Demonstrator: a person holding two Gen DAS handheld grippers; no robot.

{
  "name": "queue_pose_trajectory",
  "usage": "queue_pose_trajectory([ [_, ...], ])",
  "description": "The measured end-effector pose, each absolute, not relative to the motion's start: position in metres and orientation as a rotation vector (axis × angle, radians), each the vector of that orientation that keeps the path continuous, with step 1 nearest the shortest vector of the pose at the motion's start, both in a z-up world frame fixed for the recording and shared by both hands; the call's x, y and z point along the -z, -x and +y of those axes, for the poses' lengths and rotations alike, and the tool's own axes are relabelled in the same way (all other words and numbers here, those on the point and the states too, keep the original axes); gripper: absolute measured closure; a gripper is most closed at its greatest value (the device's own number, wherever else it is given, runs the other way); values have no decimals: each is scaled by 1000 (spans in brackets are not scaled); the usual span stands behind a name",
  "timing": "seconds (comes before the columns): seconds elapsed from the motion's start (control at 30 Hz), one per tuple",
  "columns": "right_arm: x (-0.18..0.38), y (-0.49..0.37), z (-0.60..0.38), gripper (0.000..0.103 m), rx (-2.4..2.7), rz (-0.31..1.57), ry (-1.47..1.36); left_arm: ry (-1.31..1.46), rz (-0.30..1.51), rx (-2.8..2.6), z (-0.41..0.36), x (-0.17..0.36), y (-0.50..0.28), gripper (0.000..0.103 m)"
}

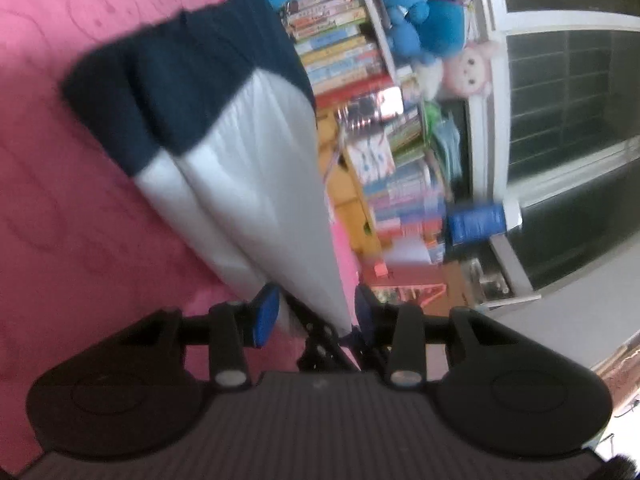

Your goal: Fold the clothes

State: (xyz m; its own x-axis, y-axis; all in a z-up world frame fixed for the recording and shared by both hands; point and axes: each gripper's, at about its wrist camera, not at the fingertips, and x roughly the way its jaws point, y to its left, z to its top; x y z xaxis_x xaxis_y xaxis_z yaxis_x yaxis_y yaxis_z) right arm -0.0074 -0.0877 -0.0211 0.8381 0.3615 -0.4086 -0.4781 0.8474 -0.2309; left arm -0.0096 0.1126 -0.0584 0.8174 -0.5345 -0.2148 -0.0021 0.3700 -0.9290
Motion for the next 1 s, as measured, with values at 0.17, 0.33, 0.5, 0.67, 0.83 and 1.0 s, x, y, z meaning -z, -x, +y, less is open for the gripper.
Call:
queue_pose_trajectory([
  [0.17,23,8,-89,74,-459,356,338,1189,546,287,107,66,-2,62],
  [0.33,24,9,-84,73,-456,350,372,1130,479,158,112,61,12,64],
  [0.5,26,10,-80,72,-456,352,389,1168,392,60,136,60,15,64],
  [0.67,28,10,-76,70,-443,357,413,1163,357,-15,144,62,6,81],
  [0.83,29,8,-75,70,-438,372,415,1004,226,-139,154,41,28,91],
  [1.0,31,7,-74,70,-440,375,430,1029,208,-158,171,44,34,91],
])
